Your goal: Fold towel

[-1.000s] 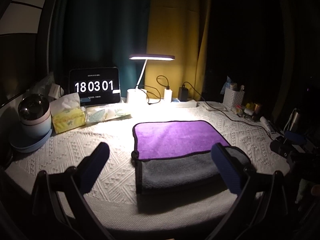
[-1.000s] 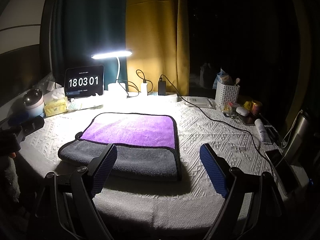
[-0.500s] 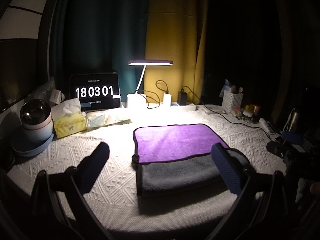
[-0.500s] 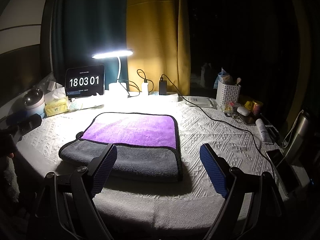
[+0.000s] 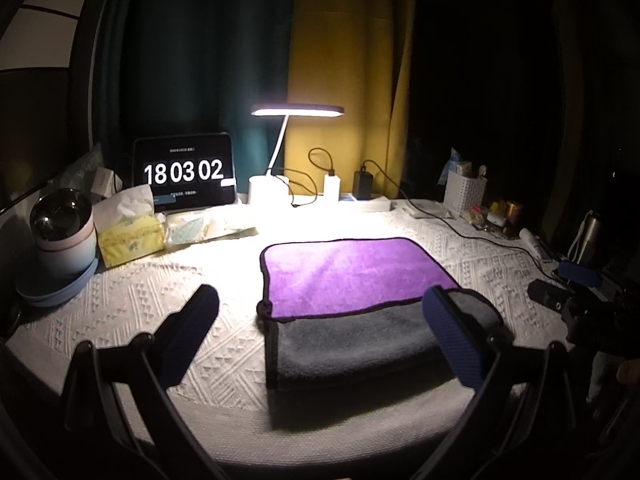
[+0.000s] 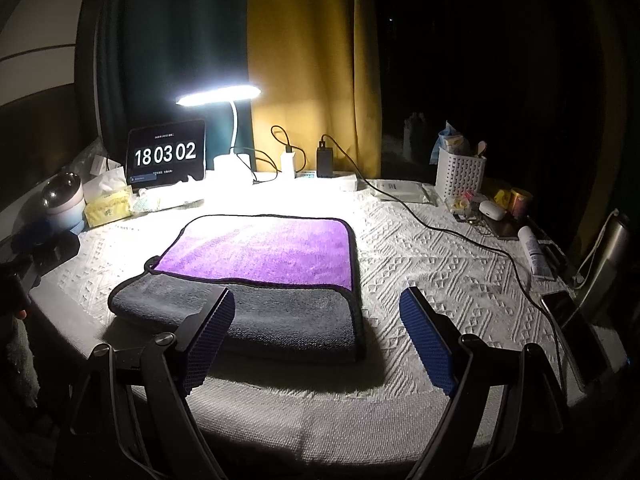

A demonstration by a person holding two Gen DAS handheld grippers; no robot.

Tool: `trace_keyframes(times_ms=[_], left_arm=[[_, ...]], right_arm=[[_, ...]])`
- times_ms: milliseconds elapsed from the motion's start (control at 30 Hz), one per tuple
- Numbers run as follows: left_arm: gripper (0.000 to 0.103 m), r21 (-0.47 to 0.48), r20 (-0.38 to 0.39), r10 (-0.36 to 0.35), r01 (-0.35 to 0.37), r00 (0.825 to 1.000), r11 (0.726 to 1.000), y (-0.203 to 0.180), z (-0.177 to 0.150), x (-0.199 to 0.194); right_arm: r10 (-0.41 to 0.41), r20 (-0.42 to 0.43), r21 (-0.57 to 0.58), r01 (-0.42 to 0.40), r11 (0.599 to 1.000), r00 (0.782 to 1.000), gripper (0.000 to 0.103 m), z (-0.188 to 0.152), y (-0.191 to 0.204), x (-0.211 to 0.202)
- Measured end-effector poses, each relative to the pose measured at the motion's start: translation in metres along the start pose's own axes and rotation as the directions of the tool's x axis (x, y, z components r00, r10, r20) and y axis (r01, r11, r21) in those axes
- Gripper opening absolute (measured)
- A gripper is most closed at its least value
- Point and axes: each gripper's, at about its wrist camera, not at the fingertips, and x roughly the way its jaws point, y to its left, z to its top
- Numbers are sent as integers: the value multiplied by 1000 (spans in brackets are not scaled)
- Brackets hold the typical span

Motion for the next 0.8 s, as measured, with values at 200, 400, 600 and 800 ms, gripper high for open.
trace_keyframes(times_ms=[200, 400, 600, 800], left_arm=[[102, -10, -52, 2, -3, 999, 1000, 1, -3, 18], [102, -11, -98, 22, -24, 995, 1000, 5, -6, 40], [101, -25, -149, 16, -20, 989, 999, 11, -11, 60], [92, -27, -209, 18, -24, 978, 999, 17, -14, 84]], right_arm=[[3, -17, 5, -3, 1000, 1000, 87, 0, -4, 10], [-9, -43, 6, 9, 1000, 999, 87, 0, -11, 25], [-14, -77, 9, 14, 1000, 997, 85, 0, -16, 44], [-1, -121, 5, 1, 1000, 993, 76, -1, -21, 67]])
